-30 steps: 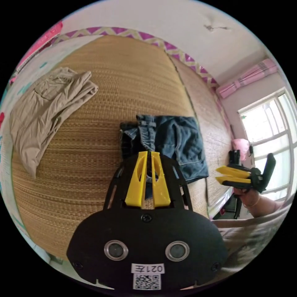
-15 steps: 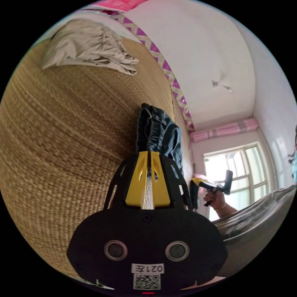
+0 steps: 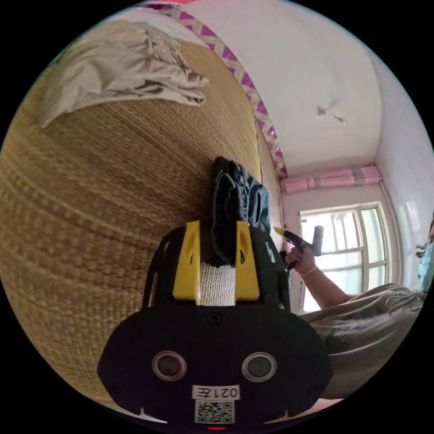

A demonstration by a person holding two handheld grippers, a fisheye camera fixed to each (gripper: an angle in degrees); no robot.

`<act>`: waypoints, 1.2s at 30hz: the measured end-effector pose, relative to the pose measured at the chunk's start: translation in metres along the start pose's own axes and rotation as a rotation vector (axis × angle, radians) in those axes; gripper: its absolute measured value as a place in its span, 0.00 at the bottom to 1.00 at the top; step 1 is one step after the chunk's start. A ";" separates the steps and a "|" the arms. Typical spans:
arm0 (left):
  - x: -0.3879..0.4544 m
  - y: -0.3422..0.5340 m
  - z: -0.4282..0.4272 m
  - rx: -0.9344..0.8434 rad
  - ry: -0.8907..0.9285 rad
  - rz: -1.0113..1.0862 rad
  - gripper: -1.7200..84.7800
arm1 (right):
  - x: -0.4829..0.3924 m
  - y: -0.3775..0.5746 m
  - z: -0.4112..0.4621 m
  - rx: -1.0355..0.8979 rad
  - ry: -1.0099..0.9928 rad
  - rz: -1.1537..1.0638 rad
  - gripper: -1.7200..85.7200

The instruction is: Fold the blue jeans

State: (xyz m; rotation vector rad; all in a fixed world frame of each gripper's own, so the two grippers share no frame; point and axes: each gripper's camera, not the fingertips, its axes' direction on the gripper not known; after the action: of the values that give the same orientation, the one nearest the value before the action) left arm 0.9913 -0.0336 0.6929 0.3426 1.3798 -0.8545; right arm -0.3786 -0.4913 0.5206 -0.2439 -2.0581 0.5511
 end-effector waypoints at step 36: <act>-0.047 -0.050 -0.209 0.273 0.404 0.020 0.04 | 0.081 -0.137 0.141 -0.280 -0.767 -0.190 0.07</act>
State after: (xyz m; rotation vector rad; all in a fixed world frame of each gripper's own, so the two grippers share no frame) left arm 0.8095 0.0885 0.7087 0.7713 1.6273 -0.9959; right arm -0.5344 -0.6205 0.5849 0.0161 -2.8700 0.2467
